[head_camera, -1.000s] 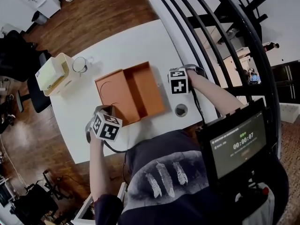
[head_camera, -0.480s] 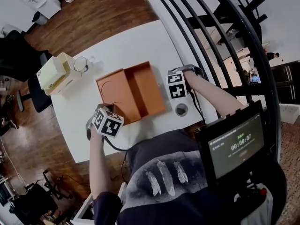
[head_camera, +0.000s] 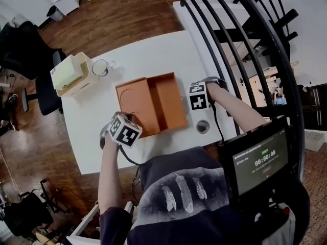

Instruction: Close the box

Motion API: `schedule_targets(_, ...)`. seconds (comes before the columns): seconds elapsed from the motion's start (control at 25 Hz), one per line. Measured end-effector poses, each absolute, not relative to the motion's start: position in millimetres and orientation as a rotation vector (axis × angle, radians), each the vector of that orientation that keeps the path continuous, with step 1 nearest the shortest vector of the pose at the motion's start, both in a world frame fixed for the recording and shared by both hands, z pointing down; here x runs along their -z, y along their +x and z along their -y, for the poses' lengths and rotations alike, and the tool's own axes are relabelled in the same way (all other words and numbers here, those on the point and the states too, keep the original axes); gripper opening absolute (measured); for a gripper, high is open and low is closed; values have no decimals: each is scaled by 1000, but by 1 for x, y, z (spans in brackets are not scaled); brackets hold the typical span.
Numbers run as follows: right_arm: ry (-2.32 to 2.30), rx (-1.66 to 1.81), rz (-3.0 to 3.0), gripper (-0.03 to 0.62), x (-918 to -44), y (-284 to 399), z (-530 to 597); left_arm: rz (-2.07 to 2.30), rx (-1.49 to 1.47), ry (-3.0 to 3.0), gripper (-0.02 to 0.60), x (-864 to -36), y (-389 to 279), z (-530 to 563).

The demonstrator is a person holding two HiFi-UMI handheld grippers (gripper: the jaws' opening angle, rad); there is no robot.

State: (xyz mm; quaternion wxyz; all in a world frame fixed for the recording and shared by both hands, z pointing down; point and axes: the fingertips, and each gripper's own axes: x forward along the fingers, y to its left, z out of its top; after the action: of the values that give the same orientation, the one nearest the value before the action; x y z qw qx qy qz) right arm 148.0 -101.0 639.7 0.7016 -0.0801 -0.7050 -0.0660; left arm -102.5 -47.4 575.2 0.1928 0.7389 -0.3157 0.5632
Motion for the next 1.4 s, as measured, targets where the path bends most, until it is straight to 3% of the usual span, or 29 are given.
schedule_targets(1.4, -257, 156, 1631, 4, -633, 99, 76, 892, -1518, 2078, 14, -575, -104, 51)
